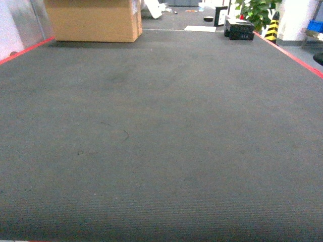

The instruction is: Sort blue parts and orange caps into right shelf containers

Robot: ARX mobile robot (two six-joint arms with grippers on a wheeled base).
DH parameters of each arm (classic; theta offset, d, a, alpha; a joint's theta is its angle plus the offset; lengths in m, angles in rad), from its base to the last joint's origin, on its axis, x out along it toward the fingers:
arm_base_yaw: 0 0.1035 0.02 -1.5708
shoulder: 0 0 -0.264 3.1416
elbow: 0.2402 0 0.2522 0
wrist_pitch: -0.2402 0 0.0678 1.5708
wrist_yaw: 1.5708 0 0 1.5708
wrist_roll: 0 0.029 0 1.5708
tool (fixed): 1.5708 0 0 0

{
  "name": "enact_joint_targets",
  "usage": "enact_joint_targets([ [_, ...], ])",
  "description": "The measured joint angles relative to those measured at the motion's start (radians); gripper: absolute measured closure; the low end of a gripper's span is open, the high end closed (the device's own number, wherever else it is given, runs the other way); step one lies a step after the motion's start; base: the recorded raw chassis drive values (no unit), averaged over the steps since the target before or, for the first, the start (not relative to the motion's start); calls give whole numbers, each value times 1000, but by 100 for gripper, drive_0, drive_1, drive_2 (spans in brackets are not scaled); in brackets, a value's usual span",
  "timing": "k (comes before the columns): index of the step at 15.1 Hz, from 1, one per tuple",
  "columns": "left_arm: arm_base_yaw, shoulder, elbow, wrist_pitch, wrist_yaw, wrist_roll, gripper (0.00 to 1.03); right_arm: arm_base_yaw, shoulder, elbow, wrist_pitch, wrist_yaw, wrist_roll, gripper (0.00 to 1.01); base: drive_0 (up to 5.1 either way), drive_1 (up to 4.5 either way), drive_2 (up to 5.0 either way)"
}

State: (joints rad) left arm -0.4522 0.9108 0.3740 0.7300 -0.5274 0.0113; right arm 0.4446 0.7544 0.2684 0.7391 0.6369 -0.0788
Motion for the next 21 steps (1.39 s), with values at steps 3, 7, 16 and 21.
enact_joint_targets([
  [3, 97, -145, -29, -299, 164, -4, 59, -128, -163, 6, -393, -288, 53, 56, 0, 0, 0],
  [7, 235, -291, -184, -312, 306, -6, 59, -257, -286, -116, -429, -443, 64, 56, 0, 0, 0],
  [16, 454, -551, -320, -431, 528, -9, 59, -445, -494, -224, -532, -638, 71, 56, 0, 0, 0],
  [21, 451, -621, -341, -470, 528, -9, 59, -445, -560, -256, -554, -638, 71, 57, 0, 0, 0],
])
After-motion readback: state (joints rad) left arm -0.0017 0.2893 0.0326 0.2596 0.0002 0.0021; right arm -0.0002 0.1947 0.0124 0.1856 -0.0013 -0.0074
